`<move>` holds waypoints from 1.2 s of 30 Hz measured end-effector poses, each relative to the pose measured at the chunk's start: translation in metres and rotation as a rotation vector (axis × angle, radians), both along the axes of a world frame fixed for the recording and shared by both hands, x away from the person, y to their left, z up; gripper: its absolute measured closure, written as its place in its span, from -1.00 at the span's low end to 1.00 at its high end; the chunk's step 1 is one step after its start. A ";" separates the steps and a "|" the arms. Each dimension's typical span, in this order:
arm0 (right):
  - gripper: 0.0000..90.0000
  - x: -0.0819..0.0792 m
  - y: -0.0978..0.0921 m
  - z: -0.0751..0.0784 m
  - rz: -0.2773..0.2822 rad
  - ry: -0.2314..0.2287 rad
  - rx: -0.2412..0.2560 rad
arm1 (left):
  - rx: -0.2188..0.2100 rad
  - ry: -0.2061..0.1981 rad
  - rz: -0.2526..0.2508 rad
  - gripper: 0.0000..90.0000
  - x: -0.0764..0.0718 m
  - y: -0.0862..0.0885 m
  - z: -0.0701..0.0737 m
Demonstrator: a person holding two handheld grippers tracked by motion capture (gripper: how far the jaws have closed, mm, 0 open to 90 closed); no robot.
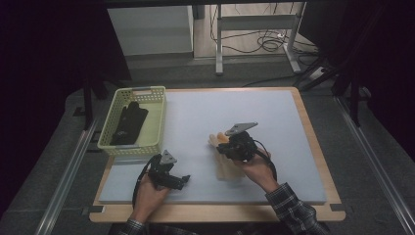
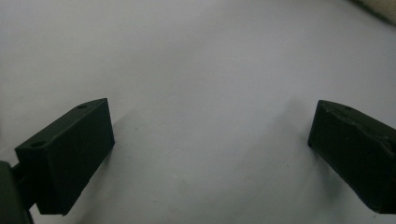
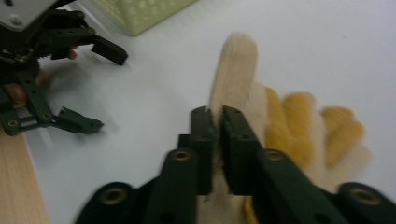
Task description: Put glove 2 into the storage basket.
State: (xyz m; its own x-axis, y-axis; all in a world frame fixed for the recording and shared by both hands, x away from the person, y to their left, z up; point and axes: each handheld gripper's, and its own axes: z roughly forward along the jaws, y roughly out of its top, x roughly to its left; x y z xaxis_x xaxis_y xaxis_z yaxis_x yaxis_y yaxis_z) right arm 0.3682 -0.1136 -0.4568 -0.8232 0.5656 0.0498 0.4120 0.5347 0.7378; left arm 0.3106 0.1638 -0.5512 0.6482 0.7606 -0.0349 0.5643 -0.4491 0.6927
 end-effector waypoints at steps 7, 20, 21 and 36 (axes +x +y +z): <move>0.40 0.007 -0.014 0.005 -0.007 -0.030 -0.015 | 0.003 0.000 -0.002 -0.99 0.000 0.000 0.000; 0.01 0.025 -0.043 -0.033 0.162 -0.002 -0.036 | -0.003 0.001 0.002 -0.99 0.000 0.000 0.000; 0.06 0.025 -0.041 -0.035 0.179 0.000 -0.044 | -0.002 0.001 0.001 -0.99 0.000 0.000 0.000; 0.43 0.007 -0.035 -0.003 0.009 -0.009 0.042 | -0.002 0.000 0.001 -0.99 0.000 0.000 0.000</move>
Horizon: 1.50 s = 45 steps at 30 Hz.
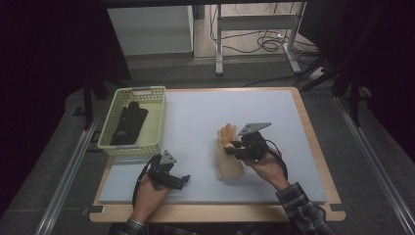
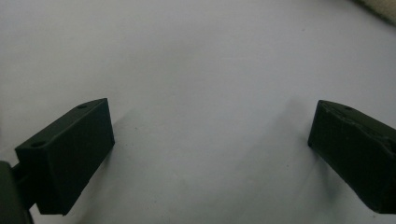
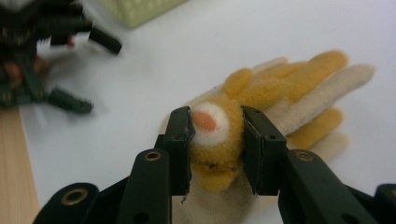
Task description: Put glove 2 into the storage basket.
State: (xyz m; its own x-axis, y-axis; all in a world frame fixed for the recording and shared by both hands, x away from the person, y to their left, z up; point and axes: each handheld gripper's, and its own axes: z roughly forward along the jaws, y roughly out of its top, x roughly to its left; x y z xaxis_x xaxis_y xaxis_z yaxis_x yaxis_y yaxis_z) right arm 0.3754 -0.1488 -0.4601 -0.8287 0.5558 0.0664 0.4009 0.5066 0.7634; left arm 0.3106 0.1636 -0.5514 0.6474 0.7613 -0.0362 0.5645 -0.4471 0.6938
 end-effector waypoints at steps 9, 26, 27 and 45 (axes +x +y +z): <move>0.42 0.000 0.007 -0.008 -0.157 0.079 0.065 | -0.002 0.001 0.003 -0.99 0.000 0.000 0.000; -0.08 -0.009 -0.027 -0.022 -0.164 -0.025 0.009 | 0.003 0.000 -0.002 -0.99 0.000 0.000 0.000; -0.06 -0.010 -0.031 -0.022 -0.164 -0.026 0.016 | -0.001 0.001 0.002 -0.99 0.000 0.000 0.000; 0.97 -0.030 -0.059 -0.057 -0.083 0.026 -0.036 | -0.003 0.000 0.003 -0.99 0.000 0.000 0.000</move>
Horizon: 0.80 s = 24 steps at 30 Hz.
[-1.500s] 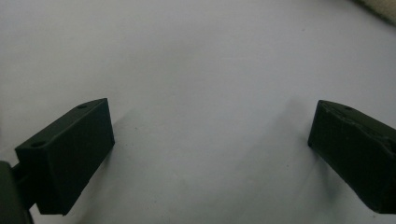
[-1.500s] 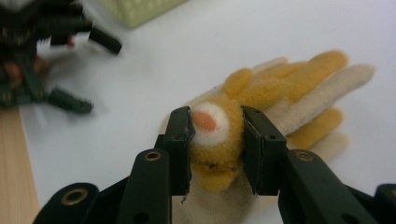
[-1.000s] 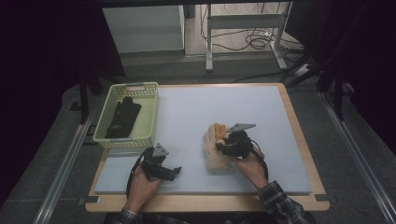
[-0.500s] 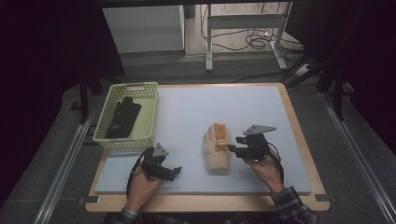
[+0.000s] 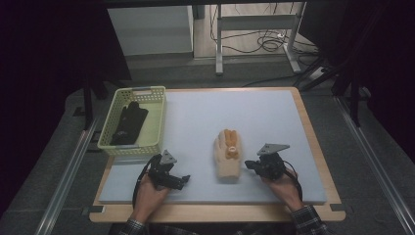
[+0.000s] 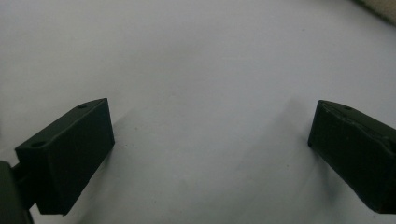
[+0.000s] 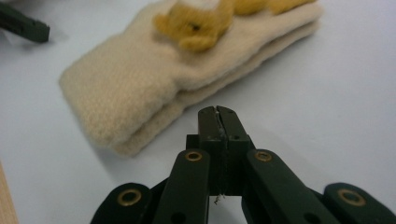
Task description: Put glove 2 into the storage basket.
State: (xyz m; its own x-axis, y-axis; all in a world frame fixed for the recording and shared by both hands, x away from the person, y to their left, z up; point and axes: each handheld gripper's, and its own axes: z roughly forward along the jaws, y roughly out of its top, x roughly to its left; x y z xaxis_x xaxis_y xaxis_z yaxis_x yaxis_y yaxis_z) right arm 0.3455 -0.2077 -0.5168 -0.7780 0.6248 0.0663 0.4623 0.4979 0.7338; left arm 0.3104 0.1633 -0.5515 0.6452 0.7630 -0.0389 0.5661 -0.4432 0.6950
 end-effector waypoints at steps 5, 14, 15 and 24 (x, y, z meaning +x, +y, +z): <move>0.97 -0.002 0.010 -0.009 0.035 0.015 -0.013 | 0.000 0.000 0.000 -0.99 0.000 0.000 0.000; 0.97 -0.003 0.032 -0.013 0.079 0.017 -0.016 | 0.000 0.000 0.000 -0.99 0.000 0.000 0.000; 0.97 -0.003 0.034 -0.013 0.083 0.018 -0.016 | 0.000 0.000 0.000 -0.99 0.000 0.000 0.000; 0.97 -0.001 0.071 -0.015 0.142 0.015 -0.019 | 0.001 0.000 -0.001 -0.99 0.000 0.000 0.000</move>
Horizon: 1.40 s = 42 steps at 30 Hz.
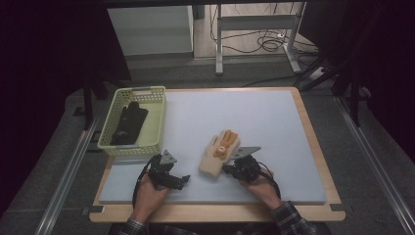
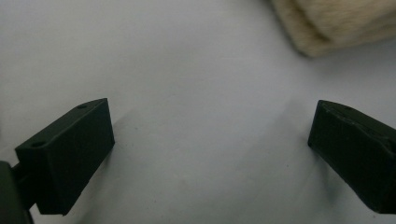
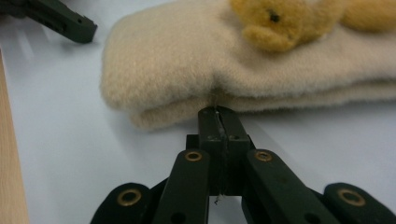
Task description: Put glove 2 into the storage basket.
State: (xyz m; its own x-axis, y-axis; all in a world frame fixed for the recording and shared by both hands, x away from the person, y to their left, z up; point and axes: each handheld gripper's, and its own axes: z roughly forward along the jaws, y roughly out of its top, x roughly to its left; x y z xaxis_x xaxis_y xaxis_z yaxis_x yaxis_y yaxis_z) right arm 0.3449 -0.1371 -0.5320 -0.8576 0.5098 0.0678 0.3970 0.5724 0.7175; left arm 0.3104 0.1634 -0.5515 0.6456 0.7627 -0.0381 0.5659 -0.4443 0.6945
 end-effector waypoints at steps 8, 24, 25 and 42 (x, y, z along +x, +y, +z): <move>0.97 0.009 0.026 -0.003 0.004 -0.004 0.009 | 0.001 0.000 0.000 -0.99 0.000 0.000 0.000; 0.44 0.009 -0.028 0.020 -0.098 -0.069 0.013 | 0.001 0.009 0.001 -0.99 0.000 0.000 0.000; 0.38 0.010 -0.035 0.021 -0.117 -0.073 0.014 | 0.000 0.009 0.001 -0.99 0.000 0.000 0.000; -0.52 0.023 -0.114 0.008 -0.334 -0.116 -0.048 | -0.005 0.011 -0.003 -0.99 0.000 0.000 0.001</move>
State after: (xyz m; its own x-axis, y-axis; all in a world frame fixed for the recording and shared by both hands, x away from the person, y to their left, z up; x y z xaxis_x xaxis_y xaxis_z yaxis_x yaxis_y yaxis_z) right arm 0.3679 -0.2512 -0.5238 -0.6440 0.7633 -0.0510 0.4854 0.4593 0.7439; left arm 0.3108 0.1636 -0.5509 0.6475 0.7604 -0.0494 0.5722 -0.4424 0.6906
